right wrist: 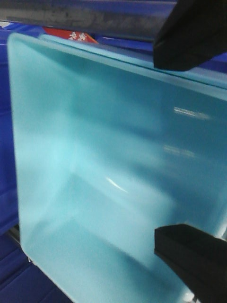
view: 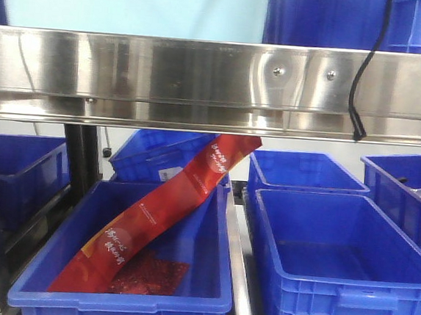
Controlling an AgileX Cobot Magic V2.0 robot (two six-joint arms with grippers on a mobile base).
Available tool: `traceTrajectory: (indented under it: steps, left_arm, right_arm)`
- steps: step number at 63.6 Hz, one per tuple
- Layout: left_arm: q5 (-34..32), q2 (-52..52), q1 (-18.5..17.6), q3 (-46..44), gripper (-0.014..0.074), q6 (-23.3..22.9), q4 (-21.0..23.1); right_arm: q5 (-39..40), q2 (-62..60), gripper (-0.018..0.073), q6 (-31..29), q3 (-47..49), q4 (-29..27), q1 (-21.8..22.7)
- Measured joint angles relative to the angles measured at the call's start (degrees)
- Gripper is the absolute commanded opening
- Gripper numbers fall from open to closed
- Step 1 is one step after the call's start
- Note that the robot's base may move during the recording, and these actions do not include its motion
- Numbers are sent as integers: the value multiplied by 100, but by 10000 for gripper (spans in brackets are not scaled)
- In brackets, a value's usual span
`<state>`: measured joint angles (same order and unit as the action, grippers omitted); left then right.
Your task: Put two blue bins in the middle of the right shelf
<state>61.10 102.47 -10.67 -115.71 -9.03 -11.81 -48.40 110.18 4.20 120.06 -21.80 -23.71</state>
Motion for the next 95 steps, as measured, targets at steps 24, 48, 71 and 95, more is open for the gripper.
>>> traceTrajectory:
  steps: [24, 48, 71, 95]
  left_arm:
    - [465, -1253, 0, -11, 111, 0, 69]
    - [414, -2067, 0, 756, -111, 26, 93]
    - [-2019, -4033, 94, 4695, -111, 36, 93]
    - [-3933, -6810, 726, 7985, -111, 36, 93]
  right_arm:
    - [-296, -1279, -163, -10, 12, 1373, 141]
    - [32, -2605, -162, -10, -2012, 2277, 662]
    - [2021, -4492, -162, -21, -5445, 2344, 821]
    - [3448, -6336, -162, -21, -8118, 2574, 830]
